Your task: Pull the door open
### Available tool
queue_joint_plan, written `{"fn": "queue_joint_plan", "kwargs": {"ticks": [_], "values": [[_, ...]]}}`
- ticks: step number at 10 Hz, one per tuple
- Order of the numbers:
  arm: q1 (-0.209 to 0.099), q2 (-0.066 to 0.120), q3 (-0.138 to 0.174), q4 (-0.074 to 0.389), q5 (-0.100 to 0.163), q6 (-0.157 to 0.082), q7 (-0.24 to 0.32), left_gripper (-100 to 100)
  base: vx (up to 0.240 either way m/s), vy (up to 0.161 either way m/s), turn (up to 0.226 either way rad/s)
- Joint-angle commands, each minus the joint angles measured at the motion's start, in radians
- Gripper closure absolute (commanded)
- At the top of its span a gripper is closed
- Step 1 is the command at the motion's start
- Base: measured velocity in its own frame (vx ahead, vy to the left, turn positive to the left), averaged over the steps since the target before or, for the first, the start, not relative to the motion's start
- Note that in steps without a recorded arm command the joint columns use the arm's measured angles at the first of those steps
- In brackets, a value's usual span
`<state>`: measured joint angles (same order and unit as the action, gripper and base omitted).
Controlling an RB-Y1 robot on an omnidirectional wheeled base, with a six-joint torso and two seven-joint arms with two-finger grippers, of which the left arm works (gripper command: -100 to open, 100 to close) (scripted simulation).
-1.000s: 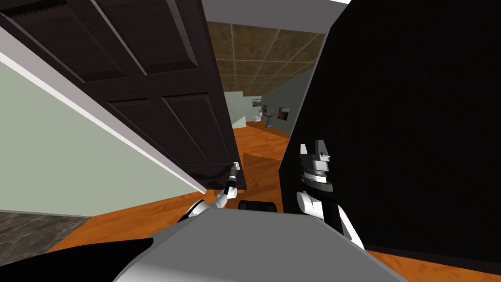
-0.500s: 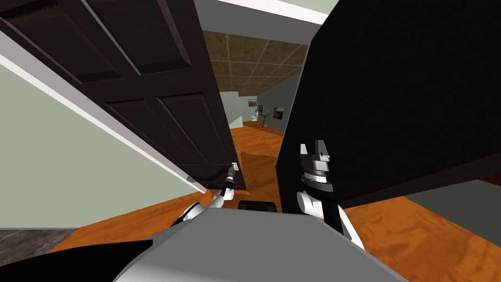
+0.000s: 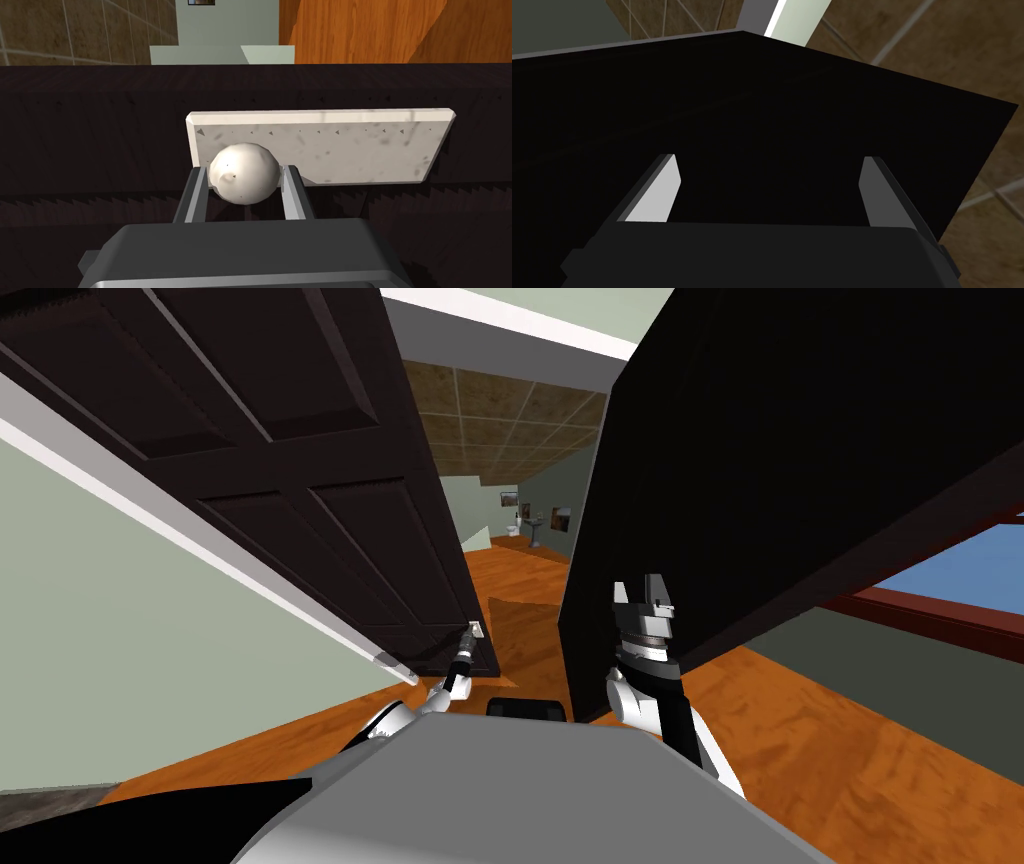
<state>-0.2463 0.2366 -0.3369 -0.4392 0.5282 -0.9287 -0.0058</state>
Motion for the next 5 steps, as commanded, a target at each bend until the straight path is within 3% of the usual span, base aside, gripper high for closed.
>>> {"fn": "queue_joint_plan", "kwargs": {"ticks": [1,2,4,5], "values": [[0.007,0.029,-0.005,0.012,-0.003,-0.012,0.034,100,-0.113,0.009,-0.163],[0.011,0.041,-0.01,0.012,-0.006,-0.016,0.049,100,-0.098,-0.012,-0.118],[0.011,0.041,-0.01,0.012,-0.006,-0.016,0.049,100,-0.045,-0.009,-0.009],[0.021,0.065,-0.019,0.012,-0.011,-0.024,0.078,100,-0.048,-0.008,-0.154]]}}
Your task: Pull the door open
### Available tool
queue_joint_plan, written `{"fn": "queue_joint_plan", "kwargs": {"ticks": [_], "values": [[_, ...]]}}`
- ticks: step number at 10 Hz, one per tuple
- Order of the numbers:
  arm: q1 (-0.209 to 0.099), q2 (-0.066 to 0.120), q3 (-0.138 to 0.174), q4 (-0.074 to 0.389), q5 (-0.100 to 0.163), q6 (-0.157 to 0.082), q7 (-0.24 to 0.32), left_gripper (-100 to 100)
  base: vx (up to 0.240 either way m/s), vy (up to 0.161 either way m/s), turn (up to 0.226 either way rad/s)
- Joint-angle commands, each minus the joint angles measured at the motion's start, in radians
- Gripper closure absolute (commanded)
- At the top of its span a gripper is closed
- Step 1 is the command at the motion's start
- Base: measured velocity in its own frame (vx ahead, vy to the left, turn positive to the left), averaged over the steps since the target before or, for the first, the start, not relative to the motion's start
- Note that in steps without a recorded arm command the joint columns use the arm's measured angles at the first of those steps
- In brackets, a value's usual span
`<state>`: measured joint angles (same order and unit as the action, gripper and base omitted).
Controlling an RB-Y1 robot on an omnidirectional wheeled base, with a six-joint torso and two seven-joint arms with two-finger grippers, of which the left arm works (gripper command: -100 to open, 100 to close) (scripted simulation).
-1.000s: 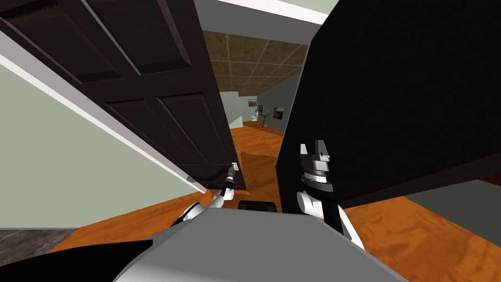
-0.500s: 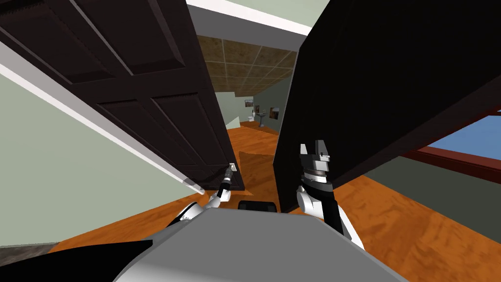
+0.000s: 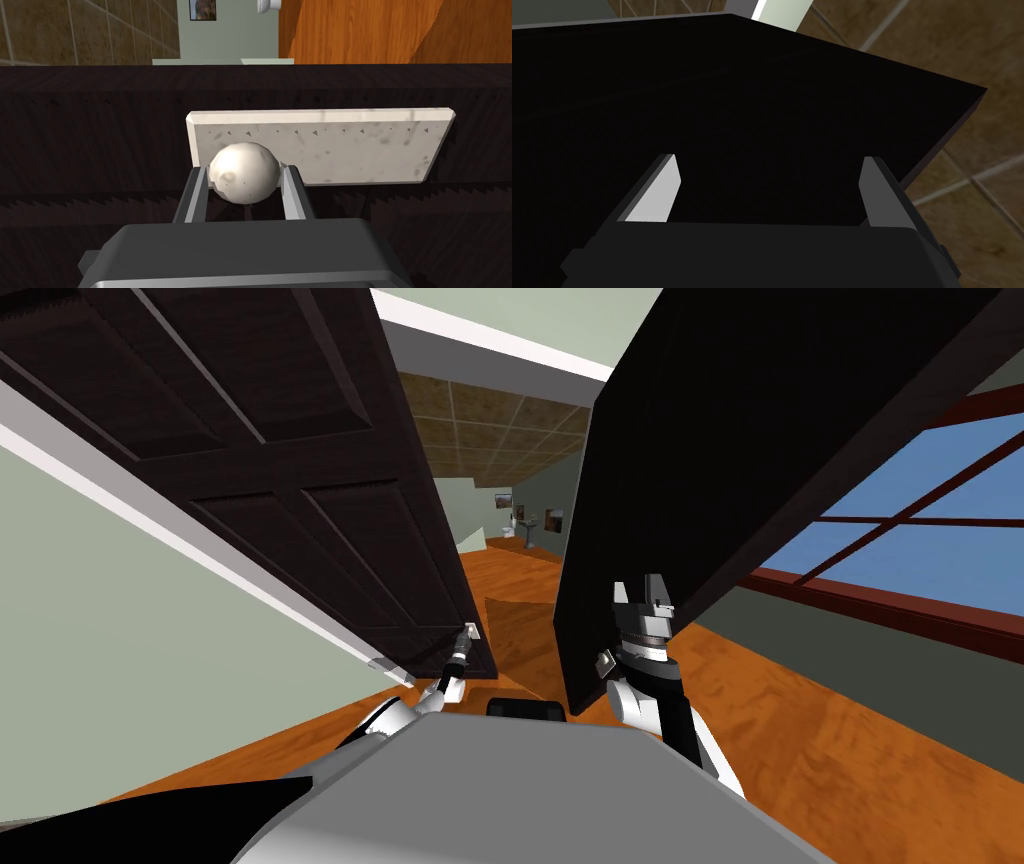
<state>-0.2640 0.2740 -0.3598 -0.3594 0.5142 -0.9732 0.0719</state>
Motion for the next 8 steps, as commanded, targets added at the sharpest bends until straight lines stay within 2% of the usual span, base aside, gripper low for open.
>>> {"fn": "queue_joint_plan", "kwargs": {"ticks": [1,2,3,6,7,8], "values": [[0.038,0.027,0.004,-0.05,0.003,0.02,0.0,100,-0.051,0.001,-0.096],[0.038,0.027,0.004,-0.036,0.003,0.02,0.0,100,-0.019,-0.004,-0.008],[0.038,0.027,0.004,-0.067,0.003,0.02,0.0,100,-0.009,-0.008,0.029],[0.062,0.088,-0.019,-0.067,-0.01,0.0,0.074,100,-0.064,-0.022,-0.168],[0.068,0.102,-0.024,-0.067,-0.013,-0.004,0.091,100,-0.069,-0.038,-0.126],[0.07,0.107,-0.026,-0.067,-0.014,-0.006,0.098,100,-0.051,-0.027,-0.035]]}}
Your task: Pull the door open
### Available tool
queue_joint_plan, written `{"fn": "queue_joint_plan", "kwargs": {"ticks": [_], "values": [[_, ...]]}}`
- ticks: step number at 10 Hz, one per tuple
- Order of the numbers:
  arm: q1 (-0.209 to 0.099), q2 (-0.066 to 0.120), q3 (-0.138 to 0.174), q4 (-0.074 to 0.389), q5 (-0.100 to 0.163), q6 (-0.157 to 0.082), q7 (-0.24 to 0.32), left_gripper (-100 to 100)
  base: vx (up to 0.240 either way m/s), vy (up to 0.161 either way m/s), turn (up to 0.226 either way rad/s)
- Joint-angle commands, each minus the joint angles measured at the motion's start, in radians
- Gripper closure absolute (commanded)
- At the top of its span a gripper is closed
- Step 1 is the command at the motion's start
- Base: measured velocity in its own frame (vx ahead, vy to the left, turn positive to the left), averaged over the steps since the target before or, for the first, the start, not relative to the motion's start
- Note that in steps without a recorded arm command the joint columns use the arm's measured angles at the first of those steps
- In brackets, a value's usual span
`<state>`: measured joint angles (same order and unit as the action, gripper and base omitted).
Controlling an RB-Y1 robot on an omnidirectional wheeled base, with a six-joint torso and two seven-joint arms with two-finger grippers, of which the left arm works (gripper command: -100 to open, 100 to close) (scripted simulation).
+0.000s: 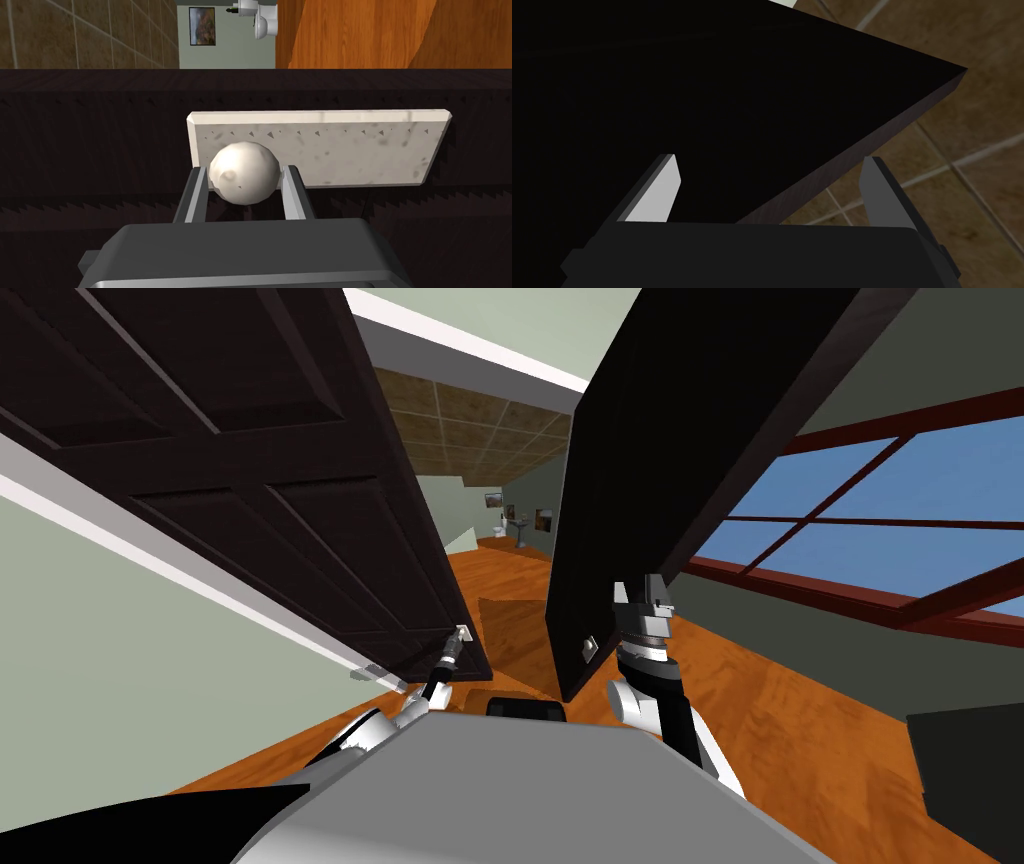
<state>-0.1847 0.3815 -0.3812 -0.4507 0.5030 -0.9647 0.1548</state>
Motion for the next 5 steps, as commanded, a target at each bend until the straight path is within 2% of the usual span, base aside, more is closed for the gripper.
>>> {"fn": "queue_joint_plan", "kwargs": {"ticks": [1,2,5], "values": [[0.0,0.0,0.0,0.0,0.0,0.0,0.0,100,-0.018,-0.007,0.003],[0.009,0.014,-0.022,-0.002,-0.005,-0.013,0.021,100,-0.11,0.013,-0.087],[0.024,0.039,-0.061,-0.012,-0.014,-0.037,0.053,100,-0.237,0.06,-0.114]]}}
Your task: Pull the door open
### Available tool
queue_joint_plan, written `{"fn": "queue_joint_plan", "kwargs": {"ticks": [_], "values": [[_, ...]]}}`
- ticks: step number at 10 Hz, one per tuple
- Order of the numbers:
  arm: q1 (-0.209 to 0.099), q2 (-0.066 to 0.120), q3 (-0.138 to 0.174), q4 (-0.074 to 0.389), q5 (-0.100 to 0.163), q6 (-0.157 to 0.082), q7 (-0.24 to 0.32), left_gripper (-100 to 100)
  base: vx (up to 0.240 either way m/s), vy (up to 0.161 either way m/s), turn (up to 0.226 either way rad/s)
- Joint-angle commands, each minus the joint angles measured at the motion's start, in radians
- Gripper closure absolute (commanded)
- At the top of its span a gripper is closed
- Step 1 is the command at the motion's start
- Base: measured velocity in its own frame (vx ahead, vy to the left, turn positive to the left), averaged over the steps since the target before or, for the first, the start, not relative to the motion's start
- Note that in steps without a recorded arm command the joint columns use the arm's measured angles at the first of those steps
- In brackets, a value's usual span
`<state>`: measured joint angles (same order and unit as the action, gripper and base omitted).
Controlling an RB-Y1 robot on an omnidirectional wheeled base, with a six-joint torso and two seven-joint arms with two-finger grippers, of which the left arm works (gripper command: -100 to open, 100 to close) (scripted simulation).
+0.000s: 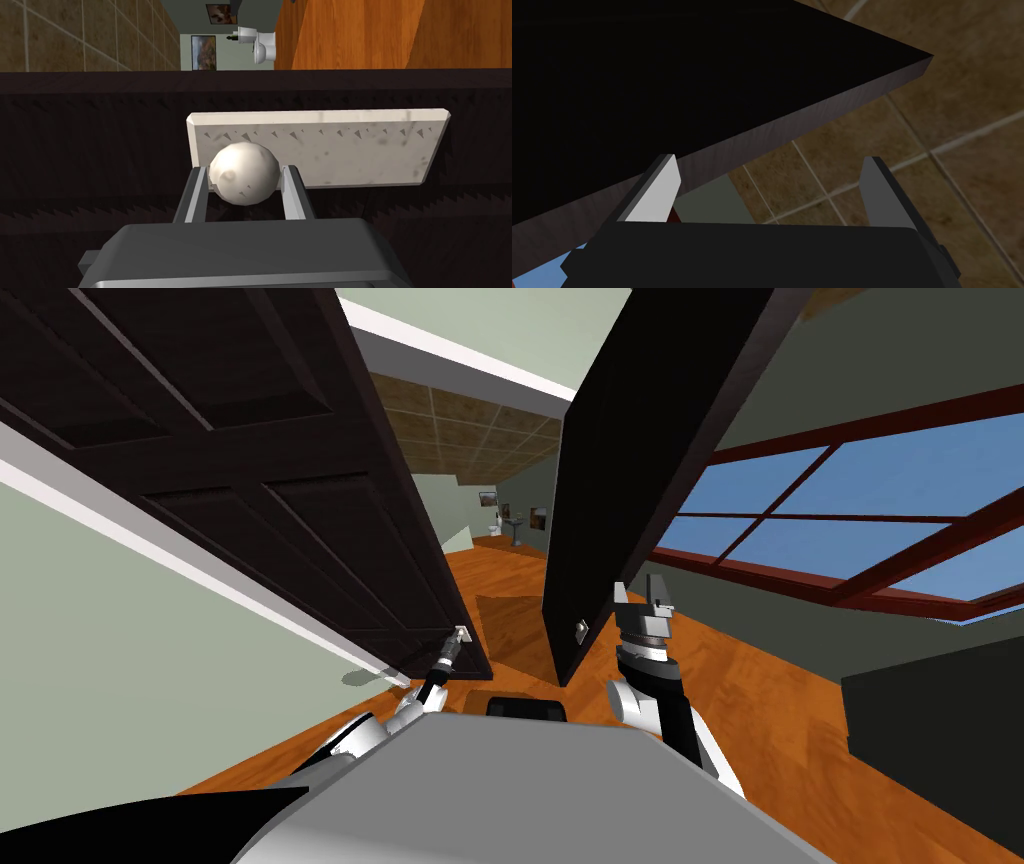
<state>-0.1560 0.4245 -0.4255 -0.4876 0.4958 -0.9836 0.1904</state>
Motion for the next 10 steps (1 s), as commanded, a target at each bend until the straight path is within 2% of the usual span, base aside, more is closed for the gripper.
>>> {"fn": "queue_joint_plan", "kwargs": {"ticks": [1,4,5,6,8,10], "values": [[0.001,0.005,-0.03,0.022,-0.01,-0.027,0.028,100,-0.21,0.05,-0.074],[0.016,0.032,-0.072,0.012,-0.019,-0.053,0.063,100,-0.198,0.08,-0.097],[0.02,0.029,-0.062,0.007,-0.016,-0.039,0.051,100,-0.083,0.033,-0.022],[0.04,0.051,-0.096,0.004,-0.016,-0.074,0.072,100,-0.133,0.058,-0.102],[0.05,0.065,-0.115,0.0,-0.015,-0.094,0.083,100,-0.185,0.062,-0.095],[0.074,0.094,-0.155,-0.008,-0.013,-0.137,0.107,100,-0.171,0.073,-0.095]]}}
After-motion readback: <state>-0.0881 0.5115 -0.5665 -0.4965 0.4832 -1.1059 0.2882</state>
